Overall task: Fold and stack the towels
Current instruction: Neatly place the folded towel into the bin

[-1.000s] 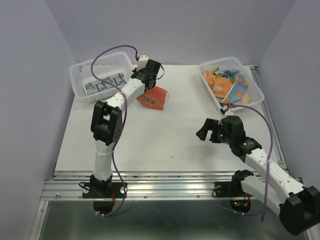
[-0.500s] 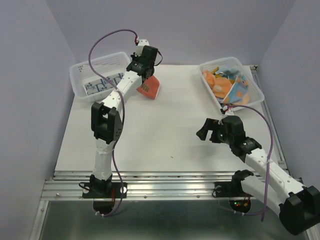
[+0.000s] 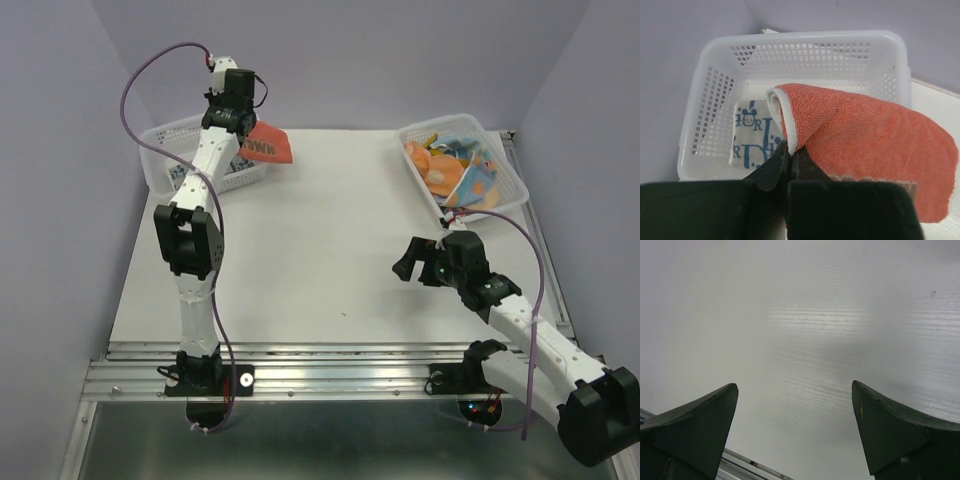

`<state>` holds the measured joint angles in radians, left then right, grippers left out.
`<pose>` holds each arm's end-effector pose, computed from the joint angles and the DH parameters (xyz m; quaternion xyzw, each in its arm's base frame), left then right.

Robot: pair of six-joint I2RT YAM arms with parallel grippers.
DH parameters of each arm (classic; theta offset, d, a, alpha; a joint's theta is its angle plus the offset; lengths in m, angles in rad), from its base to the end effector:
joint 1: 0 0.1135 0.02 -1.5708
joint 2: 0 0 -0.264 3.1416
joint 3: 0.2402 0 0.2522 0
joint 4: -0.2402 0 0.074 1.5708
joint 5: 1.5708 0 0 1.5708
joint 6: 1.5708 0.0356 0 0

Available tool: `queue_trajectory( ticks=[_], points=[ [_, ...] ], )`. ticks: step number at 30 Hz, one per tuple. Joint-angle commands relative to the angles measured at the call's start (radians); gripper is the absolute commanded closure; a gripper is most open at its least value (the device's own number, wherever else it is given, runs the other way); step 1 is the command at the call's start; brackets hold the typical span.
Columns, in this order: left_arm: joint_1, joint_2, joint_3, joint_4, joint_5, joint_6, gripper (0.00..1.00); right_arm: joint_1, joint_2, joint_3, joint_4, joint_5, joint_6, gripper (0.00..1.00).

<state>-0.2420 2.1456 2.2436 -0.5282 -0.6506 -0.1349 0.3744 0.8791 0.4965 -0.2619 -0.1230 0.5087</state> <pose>0.4852 -0.0976 0.3761 -0.1296 0.8057 0.1684 0.5529 0.1740 0.0731 0.2153 0.0325 0.8928 0.2403 0.3797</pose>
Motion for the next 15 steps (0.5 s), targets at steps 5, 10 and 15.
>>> queue_trajectory(
  ticks=[5, 10, 15],
  points=[
    [0.119, -0.090, -0.117, 0.092, 0.081, -0.038, 1.00, 0.004, 0.021, 0.033, 0.021, 0.026, -0.010, 0.00],
    [0.153, -0.073, -0.196, 0.126, 0.097, -0.066, 1.00, 0.003, 0.027, 0.031, 0.023, 0.034, -0.012, 0.00],
    [0.174, -0.076, -0.274, 0.177, 0.097, -0.094, 1.00, 0.003, 0.038, 0.037, 0.021, 0.037, -0.015, 0.00]
  ],
)
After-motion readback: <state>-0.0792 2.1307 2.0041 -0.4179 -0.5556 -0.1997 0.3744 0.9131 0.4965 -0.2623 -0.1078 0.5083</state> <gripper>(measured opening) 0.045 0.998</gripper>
